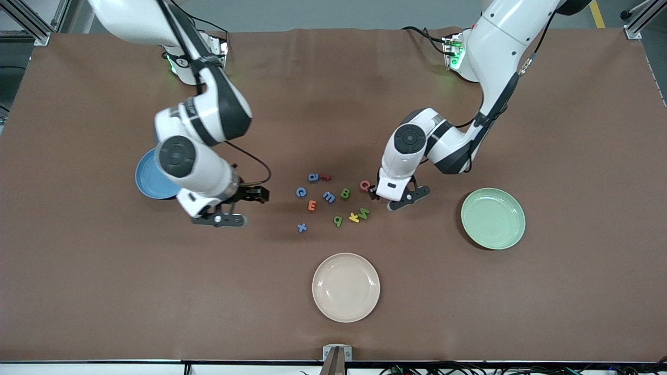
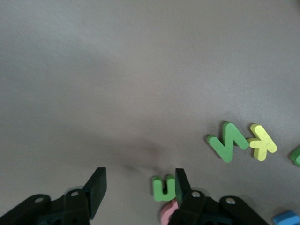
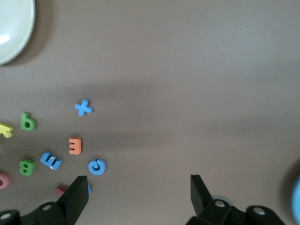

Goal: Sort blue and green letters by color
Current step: 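Grasp a green letter with the left gripper while the right gripper grasps a blue letter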

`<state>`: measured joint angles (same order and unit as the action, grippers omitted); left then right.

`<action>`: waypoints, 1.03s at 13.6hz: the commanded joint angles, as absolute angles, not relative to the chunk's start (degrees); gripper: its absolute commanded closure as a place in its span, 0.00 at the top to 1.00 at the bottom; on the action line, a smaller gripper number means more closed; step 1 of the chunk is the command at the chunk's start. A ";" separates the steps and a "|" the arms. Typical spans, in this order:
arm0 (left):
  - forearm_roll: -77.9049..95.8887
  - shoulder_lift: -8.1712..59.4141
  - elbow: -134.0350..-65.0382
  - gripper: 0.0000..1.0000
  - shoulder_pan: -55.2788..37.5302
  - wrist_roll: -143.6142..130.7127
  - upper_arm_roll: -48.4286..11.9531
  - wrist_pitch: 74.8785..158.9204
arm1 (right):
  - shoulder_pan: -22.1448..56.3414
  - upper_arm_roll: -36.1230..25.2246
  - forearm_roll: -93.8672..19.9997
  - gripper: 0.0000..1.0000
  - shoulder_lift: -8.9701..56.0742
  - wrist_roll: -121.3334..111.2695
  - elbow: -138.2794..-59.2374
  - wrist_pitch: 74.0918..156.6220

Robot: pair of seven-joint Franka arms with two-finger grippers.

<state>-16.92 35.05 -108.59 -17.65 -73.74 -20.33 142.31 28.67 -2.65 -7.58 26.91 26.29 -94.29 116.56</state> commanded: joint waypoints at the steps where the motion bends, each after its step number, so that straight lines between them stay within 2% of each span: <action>1: -18.63 38.40 -105.30 0.63 -19.85 -76.46 -19.78 142.12 | 31.63 -3.25 -8.09 0.83 30.05 28.47 -94.92 121.00; 5: -19.25 40.43 -103.27 0.60 -20.30 -78.05 -19.78 142.03 | 34.45 -3.25 -8.09 0.79 34.53 30.93 -95.45 128.31; 7: -19.60 40.34 -103.62 0.54 -20.21 -77.96 -19.78 141.77 | 35.76 -3.16 -8.09 0.79 35.68 31.46 -96.93 129.98; 9: -19.60 40.52 -103.71 0.40 -20.13 -77.96 -19.78 141.68 | 36.99 -3.16 -8.09 0.78 35.68 31.90 -101.05 135.15; 12: -19.86 40.08 -104.06 0.10 -20.21 -77.52 -19.78 141.24 | 38.93 -3.16 -8.17 0.78 35.86 34.71 -103.10 138.34; 14: -20.04 38.68 -103.98 0.00 -19.52 -76.82 -19.86 137.75 | 39.72 -3.16 -8.17 0.78 36.12 35.24 -103.10 138.25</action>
